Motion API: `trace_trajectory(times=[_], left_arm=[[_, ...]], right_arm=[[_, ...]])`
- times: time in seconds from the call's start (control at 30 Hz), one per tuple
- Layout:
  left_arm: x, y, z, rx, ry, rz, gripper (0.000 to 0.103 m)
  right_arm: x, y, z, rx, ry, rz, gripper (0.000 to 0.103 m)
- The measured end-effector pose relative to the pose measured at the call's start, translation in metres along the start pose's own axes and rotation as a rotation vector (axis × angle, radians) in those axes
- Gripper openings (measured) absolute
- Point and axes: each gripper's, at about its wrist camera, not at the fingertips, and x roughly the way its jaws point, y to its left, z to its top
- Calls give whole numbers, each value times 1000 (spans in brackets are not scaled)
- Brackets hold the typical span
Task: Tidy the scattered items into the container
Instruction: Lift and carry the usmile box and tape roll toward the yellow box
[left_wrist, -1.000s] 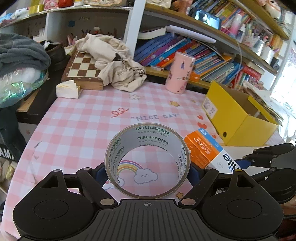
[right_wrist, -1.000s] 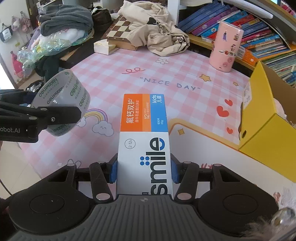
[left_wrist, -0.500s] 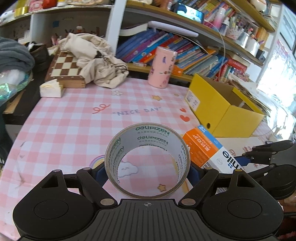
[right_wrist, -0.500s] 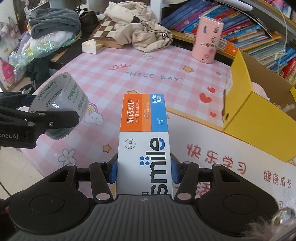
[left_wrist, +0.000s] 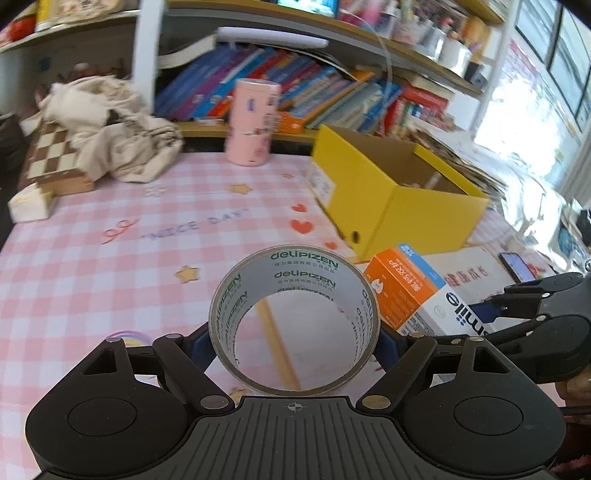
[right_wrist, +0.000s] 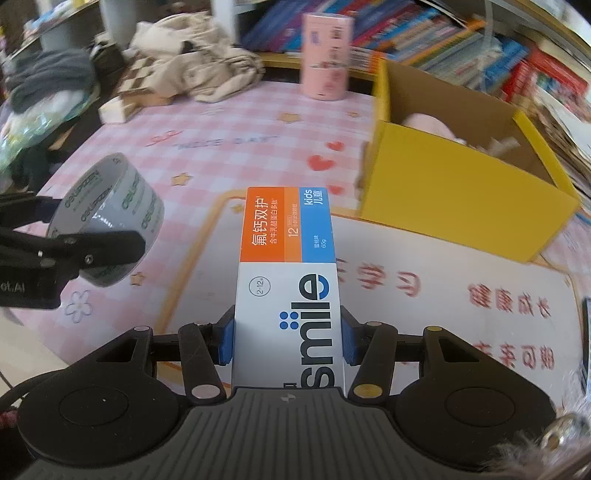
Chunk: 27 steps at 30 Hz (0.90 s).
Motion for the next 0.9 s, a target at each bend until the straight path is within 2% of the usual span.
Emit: trace_trajectory(times=[0.9], left_arm=[[62,-109,27,151,58,-111,84]], right_arm=[[-27,-120,-31,196,-19,-69,50]])
